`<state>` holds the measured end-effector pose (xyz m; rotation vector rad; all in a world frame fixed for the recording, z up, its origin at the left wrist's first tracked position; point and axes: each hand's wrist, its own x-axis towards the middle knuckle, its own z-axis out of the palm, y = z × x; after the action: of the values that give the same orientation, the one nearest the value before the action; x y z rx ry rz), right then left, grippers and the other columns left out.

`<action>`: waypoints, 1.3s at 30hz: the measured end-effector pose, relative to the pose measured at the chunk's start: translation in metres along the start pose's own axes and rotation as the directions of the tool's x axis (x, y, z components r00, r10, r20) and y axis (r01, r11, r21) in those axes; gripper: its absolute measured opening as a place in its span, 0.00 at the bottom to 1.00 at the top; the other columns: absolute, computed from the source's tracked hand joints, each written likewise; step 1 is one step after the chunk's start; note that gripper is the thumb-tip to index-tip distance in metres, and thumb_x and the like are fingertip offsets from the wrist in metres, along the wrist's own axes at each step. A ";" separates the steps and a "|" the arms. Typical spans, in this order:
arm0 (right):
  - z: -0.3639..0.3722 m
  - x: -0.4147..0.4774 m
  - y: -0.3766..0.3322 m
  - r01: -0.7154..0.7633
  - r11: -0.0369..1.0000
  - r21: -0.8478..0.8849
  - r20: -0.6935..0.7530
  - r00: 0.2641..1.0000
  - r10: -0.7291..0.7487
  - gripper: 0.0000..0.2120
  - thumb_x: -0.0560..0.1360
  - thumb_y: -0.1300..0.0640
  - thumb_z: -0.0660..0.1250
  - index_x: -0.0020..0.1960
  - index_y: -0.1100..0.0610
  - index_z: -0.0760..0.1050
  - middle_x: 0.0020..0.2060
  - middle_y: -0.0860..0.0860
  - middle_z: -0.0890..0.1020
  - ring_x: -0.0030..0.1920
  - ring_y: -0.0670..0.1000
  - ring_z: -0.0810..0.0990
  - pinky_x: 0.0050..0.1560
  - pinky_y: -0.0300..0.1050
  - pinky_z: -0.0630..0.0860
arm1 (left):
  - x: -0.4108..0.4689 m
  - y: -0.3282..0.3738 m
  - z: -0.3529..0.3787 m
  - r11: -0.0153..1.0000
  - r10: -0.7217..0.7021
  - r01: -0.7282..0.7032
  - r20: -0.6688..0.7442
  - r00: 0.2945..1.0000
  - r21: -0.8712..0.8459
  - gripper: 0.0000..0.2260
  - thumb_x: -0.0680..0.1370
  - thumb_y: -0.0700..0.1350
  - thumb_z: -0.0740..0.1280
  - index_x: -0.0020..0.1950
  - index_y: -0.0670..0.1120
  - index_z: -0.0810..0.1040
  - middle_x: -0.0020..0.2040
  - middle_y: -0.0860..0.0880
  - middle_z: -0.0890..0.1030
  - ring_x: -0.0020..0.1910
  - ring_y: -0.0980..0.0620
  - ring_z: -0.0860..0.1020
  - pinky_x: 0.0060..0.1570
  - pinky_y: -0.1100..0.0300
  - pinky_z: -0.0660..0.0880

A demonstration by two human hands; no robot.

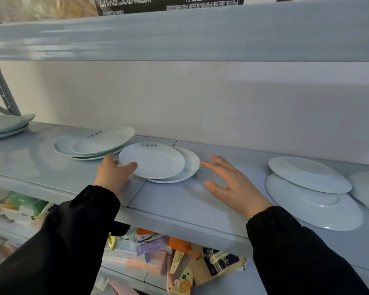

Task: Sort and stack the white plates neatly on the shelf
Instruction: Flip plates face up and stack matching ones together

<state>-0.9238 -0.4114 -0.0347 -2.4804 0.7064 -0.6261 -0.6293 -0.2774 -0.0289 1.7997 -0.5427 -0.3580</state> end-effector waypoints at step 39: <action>-0.041 -0.082 0.030 -0.177 0.961 -0.211 -0.216 0.968 0.130 0.34 0.71 0.30 0.55 0.76 0.36 0.61 0.80 0.42 0.55 0.80 0.42 0.45 0.78 0.48 0.54 | -0.122 0.024 0.129 0.284 0.658 -0.911 0.631 0.412 0.298 0.33 0.76 0.68 0.48 0.79 0.55 0.53 0.78 0.50 0.57 0.77 0.47 0.49 0.74 0.50 0.53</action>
<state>-1.0192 -0.3997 -0.0437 -2.5586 1.0945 -0.7808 -0.8019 -0.3227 -0.0467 1.7427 -2.0089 0.2603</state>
